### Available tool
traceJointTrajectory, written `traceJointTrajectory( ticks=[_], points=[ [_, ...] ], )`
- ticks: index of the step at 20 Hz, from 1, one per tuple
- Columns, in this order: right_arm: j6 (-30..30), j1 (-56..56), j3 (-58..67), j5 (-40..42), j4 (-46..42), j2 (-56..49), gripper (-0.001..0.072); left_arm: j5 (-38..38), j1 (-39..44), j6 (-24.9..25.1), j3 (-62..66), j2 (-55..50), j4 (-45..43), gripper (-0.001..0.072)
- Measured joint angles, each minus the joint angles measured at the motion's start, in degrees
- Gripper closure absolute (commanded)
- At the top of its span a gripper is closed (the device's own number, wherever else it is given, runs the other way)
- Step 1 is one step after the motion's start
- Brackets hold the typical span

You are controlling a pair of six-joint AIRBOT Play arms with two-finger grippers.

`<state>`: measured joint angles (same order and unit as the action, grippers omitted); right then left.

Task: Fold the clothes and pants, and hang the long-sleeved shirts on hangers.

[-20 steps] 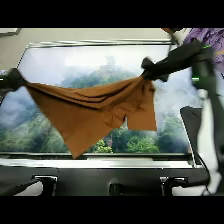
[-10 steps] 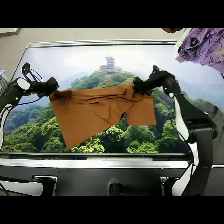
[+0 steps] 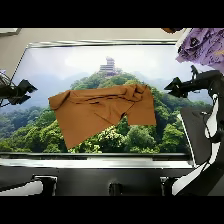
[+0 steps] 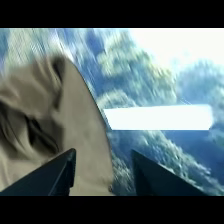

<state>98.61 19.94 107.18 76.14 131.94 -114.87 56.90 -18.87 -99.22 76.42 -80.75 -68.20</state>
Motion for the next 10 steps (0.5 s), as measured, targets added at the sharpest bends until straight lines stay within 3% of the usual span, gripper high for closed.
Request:
traceJointTrajectory(
  ticks=[10],
  points=[
    [8.0, -3.1, 0.0, 1.9, 7.0, -8.6, 0.0291, 1.5, -0.7, -0.4, -0.4, 1.2, 0.0, 0.0127]
  ],
)
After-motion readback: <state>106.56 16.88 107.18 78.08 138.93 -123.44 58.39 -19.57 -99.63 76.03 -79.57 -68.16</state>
